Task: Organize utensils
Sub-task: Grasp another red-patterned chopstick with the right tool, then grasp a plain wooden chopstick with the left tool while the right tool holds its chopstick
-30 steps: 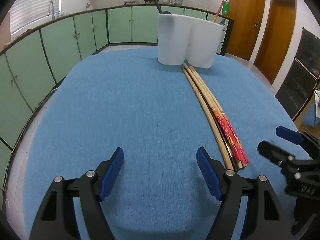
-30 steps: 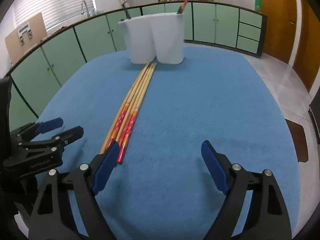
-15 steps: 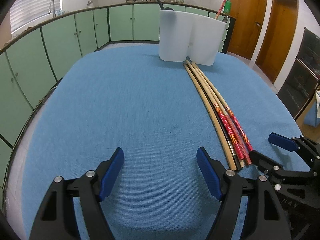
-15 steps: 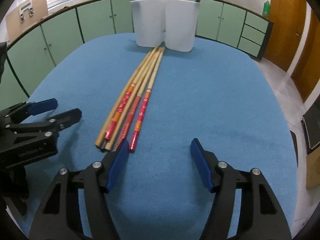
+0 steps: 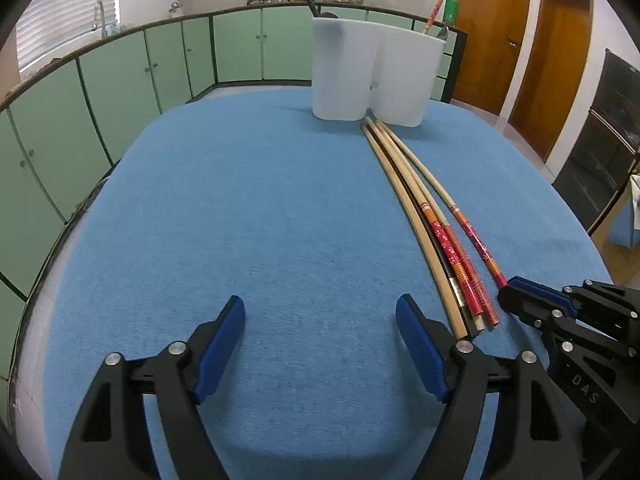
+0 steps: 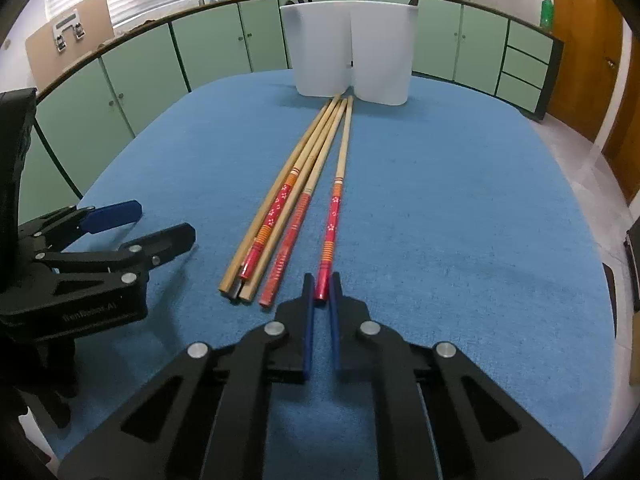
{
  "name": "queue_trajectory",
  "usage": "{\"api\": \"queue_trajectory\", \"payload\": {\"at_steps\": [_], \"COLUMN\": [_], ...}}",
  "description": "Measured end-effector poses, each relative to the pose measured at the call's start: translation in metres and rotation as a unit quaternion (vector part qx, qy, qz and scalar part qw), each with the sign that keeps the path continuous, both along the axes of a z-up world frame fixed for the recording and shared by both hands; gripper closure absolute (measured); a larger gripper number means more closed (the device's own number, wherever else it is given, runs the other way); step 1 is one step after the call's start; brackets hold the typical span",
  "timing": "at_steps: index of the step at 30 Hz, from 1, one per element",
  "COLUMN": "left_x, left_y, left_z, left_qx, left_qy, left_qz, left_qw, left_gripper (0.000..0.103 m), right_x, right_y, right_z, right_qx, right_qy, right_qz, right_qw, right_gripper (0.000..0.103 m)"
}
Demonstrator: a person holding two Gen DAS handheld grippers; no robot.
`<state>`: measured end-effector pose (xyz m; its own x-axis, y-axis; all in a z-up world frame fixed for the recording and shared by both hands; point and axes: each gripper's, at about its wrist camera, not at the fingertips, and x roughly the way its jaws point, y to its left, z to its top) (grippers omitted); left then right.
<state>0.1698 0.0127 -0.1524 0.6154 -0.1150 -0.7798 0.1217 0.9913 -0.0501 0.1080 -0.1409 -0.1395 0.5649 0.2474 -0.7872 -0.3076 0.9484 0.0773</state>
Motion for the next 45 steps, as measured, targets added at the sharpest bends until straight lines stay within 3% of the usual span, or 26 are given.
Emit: {"api": "queue_trajectory", "payload": {"at_steps": [12,19,24,32,39,41,45], "left_x": [-0.013,-0.010,-0.009,-0.016,-0.011,-0.009,-0.013], "left_y": [-0.031,-0.035,-0.018,-0.014,-0.036,-0.036,-0.039], "left_z": [0.003,0.000,0.000,0.009,-0.003,-0.002,0.002], "left_qx": [-0.021,0.007,0.038,-0.005,0.031,0.033,0.026], "left_qy": [0.009,0.008,0.008,-0.006,0.012,0.011,0.003], "left_qz": [-0.053,-0.046,-0.002,-0.019,-0.036,-0.036,-0.041], "left_qw": [0.9983,0.9989,0.9992,0.9998,0.9988,0.9987,0.9988], "left_gripper": [0.026,0.022,0.023,0.023,0.023,0.025,0.054], "right_x": [-0.003,-0.004,-0.004,-0.005,-0.004,-0.004,-0.003], "right_y": [-0.028,-0.030,-0.030,-0.030,-0.030,-0.030,-0.031], "right_z": [0.000,0.000,0.001,0.001,0.001,0.001,0.001], "right_qx": [0.010,0.013,0.013,0.014,0.016,0.016,0.018], "right_qy": [0.002,0.002,0.002,0.003,0.004,0.004,0.005], "right_qz": [-0.034,-0.034,-0.034,-0.034,-0.034,-0.034,-0.034], "right_qw": [0.999,0.999,0.999,0.999,0.999,0.999,0.999], "right_gripper": [0.098,0.098,0.098,0.097,0.097,0.097,0.097]}}
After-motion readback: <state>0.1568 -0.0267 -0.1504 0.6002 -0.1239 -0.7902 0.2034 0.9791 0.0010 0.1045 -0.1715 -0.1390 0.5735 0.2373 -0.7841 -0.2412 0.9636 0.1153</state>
